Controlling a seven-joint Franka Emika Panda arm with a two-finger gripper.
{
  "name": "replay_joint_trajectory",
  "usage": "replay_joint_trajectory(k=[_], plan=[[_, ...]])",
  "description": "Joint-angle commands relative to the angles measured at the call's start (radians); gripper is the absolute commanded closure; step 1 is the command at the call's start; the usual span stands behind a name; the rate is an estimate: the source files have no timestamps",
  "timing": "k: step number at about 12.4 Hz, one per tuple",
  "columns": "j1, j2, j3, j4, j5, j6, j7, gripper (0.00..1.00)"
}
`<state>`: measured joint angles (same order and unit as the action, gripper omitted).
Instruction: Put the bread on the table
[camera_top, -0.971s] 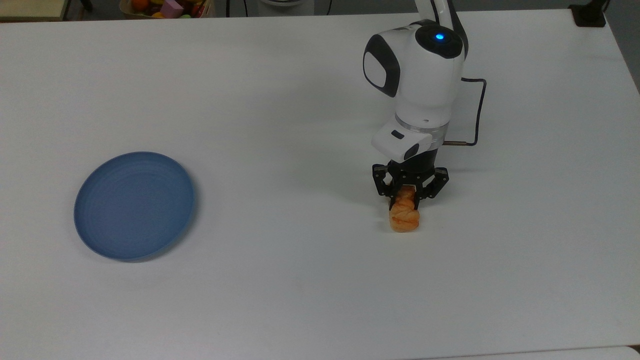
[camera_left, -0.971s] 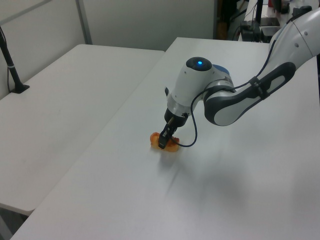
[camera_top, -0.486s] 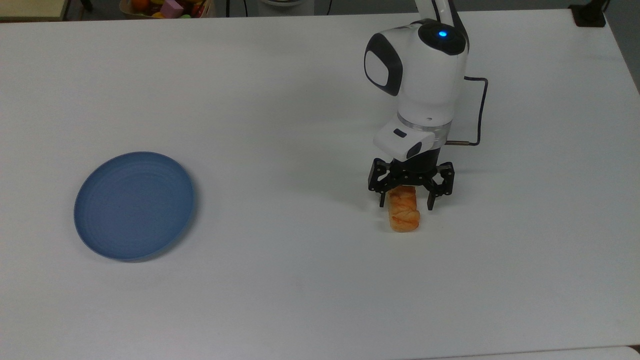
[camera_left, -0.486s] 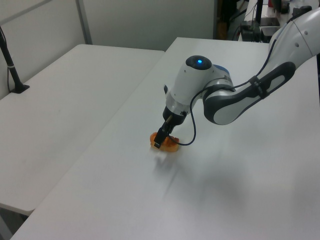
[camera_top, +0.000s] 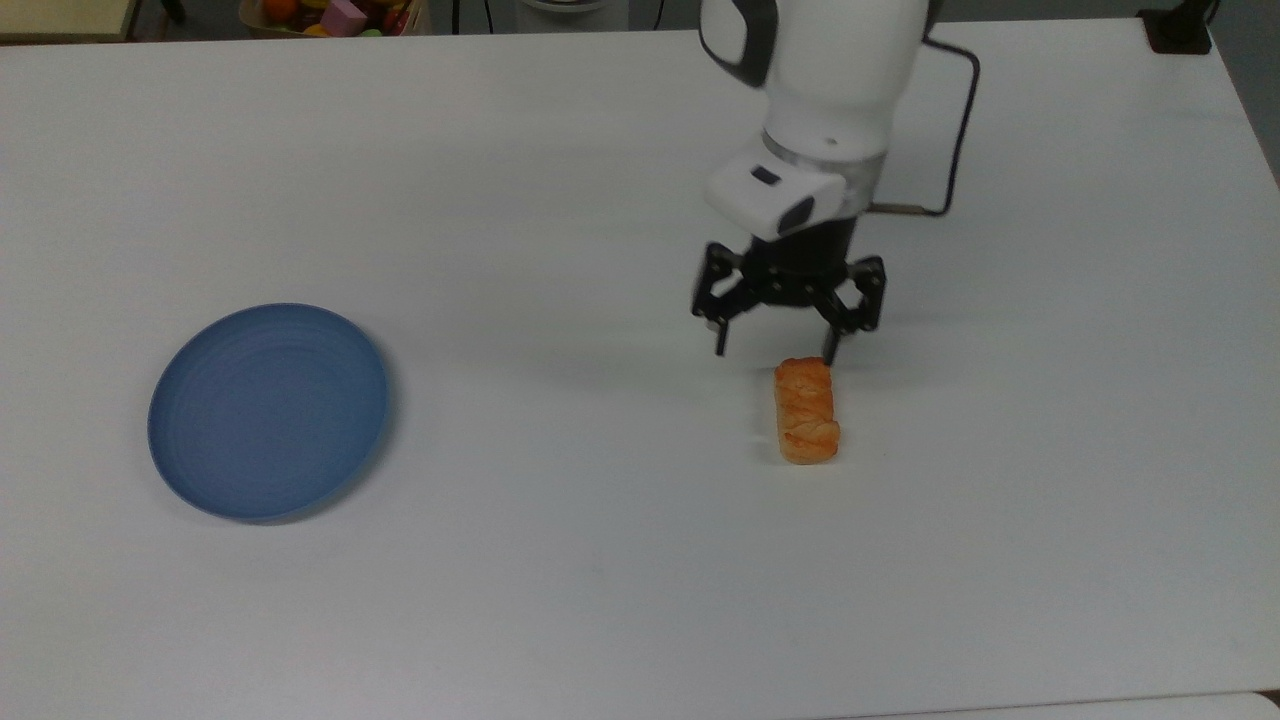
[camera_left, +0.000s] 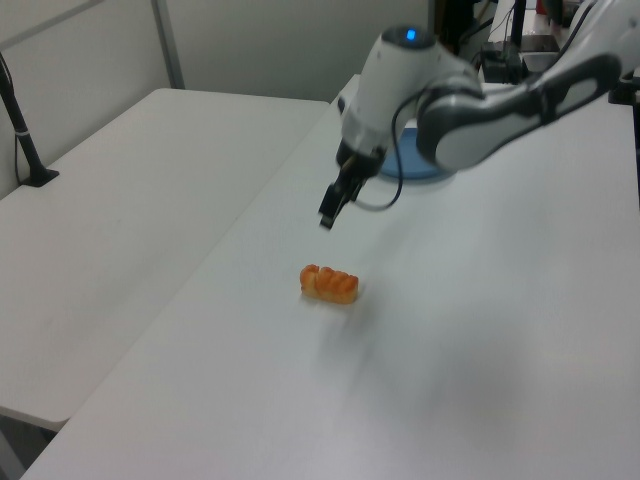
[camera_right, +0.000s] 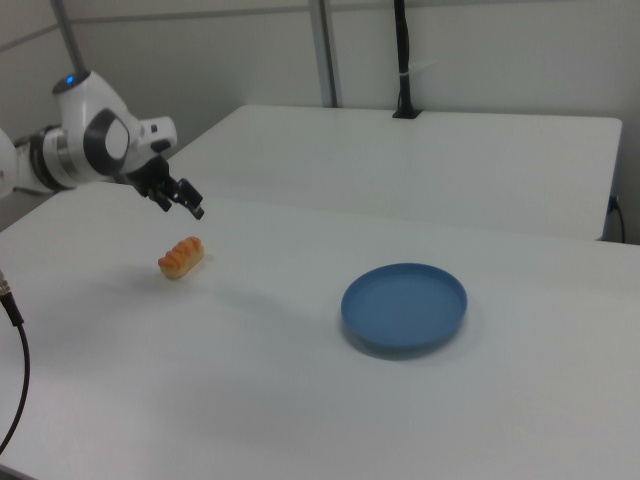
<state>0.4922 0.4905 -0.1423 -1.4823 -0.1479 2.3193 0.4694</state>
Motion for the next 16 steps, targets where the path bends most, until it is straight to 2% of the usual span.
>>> replay_joint_trajectory(k=[1,5,8,9,10,12,16], plan=[[-0.058,-0.197,0.000,-0.125,0.020,-0.202,-0.141,0.00],[-0.193,-0.338,0.003,-0.135,0.103,-0.482,-0.364,0.00],[-0.367,-0.458,0.101,-0.205,0.110,-0.587,-0.417,0.00],[-0.426,-0.516,0.145,-0.264,0.097,-0.589,-0.422,0.00],[-0.454,-0.567,0.159,-0.312,0.094,-0.587,-0.423,0.00],[-0.455,-0.604,0.150,-0.335,0.094,-0.606,-0.454,0.00],[-0.478,-0.598,0.147,-0.310,0.094,-0.653,-0.471,0.00]])
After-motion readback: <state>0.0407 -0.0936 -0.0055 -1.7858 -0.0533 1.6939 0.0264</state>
